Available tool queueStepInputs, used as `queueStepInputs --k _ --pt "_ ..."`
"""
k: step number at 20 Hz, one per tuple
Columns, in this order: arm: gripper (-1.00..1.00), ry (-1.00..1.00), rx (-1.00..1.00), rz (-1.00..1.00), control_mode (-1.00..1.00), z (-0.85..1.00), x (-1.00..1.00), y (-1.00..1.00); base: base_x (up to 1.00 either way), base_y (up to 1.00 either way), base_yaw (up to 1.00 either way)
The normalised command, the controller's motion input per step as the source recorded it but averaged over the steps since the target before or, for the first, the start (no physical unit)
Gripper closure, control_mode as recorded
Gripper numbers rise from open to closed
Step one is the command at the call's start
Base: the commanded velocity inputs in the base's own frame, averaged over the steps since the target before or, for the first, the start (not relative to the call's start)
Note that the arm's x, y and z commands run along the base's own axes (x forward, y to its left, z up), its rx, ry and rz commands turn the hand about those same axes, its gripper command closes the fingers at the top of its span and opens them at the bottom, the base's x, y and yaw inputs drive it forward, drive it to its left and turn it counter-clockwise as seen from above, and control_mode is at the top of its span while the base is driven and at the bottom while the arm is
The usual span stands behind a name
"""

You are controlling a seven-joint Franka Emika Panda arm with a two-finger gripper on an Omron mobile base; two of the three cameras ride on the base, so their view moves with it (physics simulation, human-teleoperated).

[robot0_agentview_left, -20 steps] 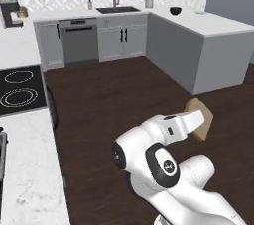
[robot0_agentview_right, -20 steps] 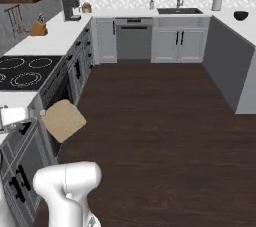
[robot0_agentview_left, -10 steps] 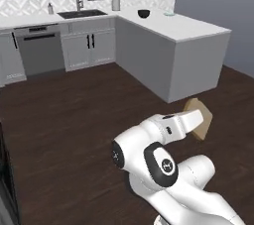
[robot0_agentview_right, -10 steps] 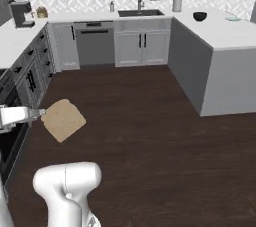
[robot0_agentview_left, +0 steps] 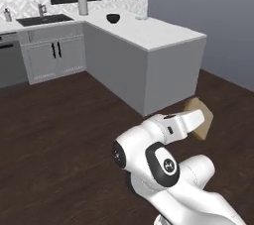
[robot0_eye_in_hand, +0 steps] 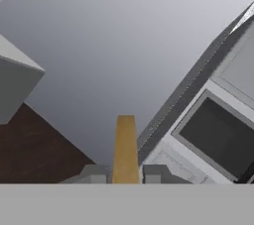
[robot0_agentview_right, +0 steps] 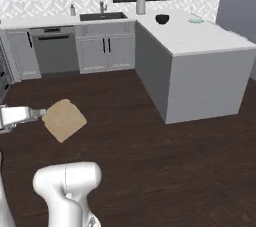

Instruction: Start the toaster. Once the lever pops up, take the bread to the plate on the dining counter.

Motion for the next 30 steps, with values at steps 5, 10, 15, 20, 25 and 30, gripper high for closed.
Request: queueStepInputs --k 5,10,15,20,25,30 --pt "1.00 0.00 0.00 0.00 1.00 0.00 0.00 0.00 1.00 -0.39 -0.18" --pt "1.00 0.00 0.00 0.00 1.00 0.00 0.00 0.00 1.00 -0.63 -0.15" --pt "1.00 0.00 0.00 0.00 1.00 0.00 0.00 0.00 1.00 -0.72 -0.10" --pt "1.00 0.00 0.00 0.00 1.00 0.00 0.00 0.00 1.00 -0.71 -0.08" --pt "1.00 0.00 0.00 0.00 1.00 0.00 0.00 0.00 1.00 -0.72 -0.07" --pt "1.00 0.00 0.00 0.00 1.00 0.00 0.00 0.00 1.00 -0.77 -0.06"
